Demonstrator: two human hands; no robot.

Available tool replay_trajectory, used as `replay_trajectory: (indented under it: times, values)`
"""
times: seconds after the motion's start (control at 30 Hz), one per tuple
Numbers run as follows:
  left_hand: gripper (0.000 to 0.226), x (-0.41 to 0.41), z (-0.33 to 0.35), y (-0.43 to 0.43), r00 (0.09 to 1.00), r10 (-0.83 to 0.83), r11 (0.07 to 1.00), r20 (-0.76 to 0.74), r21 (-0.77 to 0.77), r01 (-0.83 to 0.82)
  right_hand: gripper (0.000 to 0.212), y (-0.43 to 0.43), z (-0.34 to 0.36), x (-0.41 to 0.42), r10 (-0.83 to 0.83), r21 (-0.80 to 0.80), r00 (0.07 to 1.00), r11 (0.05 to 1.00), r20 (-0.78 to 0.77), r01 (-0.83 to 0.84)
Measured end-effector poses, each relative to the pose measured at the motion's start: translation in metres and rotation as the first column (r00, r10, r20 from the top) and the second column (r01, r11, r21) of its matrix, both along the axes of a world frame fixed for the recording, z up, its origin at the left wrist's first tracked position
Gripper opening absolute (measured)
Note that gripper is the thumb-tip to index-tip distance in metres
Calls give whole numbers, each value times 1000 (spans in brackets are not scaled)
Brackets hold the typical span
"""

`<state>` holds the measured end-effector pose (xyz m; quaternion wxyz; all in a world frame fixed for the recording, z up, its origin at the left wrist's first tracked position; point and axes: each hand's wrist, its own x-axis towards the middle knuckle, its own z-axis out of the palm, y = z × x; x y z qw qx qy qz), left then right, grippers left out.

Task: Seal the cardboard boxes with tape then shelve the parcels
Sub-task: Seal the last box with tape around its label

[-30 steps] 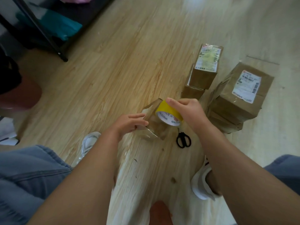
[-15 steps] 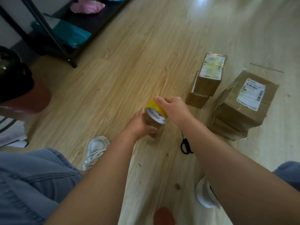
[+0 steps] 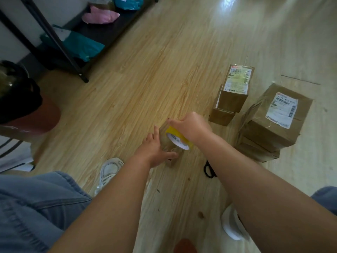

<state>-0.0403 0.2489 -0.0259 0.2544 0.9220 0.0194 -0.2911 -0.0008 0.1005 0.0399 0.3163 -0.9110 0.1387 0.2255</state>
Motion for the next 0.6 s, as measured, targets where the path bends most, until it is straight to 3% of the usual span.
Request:
replay_trajectory:
  times: [0.1, 0.2, 0.5, 0.6]
  values:
    - [129, 0, 0, -1, 1000, 8, 1000, -2, -2, -8, 47, -11, -2, -5, 55, -205, 997, 977, -46, -64]
    - [130, 0, 1, -3, 1000, 6, 1000, 2, 2, -6, 40, -22, -12, -13, 65, -308, 993, 947, -102, -94]
    - [129, -4, -4, -4, 998, -21, 999, 53, 43, 19, 47, -23, -49, -31, -17, -307, 994, 952, -105, -17]
    - [115, -8, -8, -5, 978, -159, 976, 133, 169, 136, 51, -26, -57, -28, -54, -283, 990, 959, -130, 15]
